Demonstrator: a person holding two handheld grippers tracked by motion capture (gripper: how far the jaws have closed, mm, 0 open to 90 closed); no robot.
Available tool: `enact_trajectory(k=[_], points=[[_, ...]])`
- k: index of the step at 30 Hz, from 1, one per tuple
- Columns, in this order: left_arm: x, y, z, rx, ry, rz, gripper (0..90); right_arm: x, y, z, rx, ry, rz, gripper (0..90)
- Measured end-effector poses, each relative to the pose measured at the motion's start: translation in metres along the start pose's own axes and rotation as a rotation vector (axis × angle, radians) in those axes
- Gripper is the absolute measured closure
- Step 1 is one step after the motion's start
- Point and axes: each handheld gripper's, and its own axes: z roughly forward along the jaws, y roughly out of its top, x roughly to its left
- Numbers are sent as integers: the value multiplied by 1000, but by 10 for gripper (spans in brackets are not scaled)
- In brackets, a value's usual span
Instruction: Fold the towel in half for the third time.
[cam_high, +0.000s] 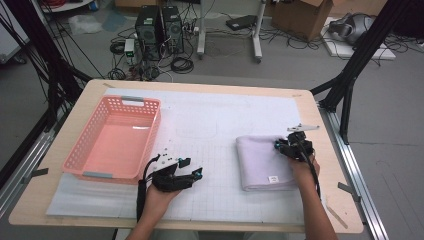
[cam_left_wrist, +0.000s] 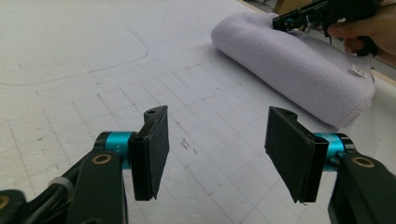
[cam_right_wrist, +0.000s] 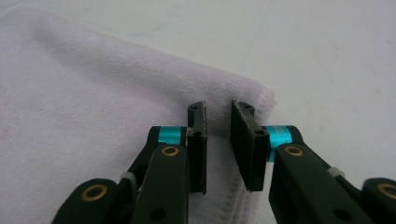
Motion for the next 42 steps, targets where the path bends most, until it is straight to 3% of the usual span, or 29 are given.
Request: enact_trajectory(k=[2,4,7,11,18,21,24,30,32,35,37,42], points=[[0,0,0,-1,1,1,401,-4,-4,-5,-18,-28,29,762],[0,0,1,0,2,2,401,-6,-8,-13,-37,-27,57,681],[0,0,0,-3,1,0,400,-9,-19,-35,-117,24,89,672],[0,0,0,-9,4,1,398,-3,-42,-60,-166,103,77,672],[1,2,-1,-22,5,1,395,9,-79,-71,-113,157,12,686],[1,2,-2,-23,5,3,395,9,-85,-75,-93,125,-1,697],[0,2,-2,-31,-4,8,390,6,-92,-84,-104,154,44,679],[-3,2,-2,-48,-25,17,342,5,-97,-114,-202,140,45,530],[-4,3,-2,-55,-11,22,336,4,-100,-119,-213,137,35,483],[-5,4,-2,-70,-10,17,277,4,-102,-124,-224,113,24,339],[-6,4,-2,-79,-5,22,183,4,-103,-126,-243,102,26,240],[-7,5,-2,-92,-16,35,180,5,-107,-133,-273,93,5,182]])
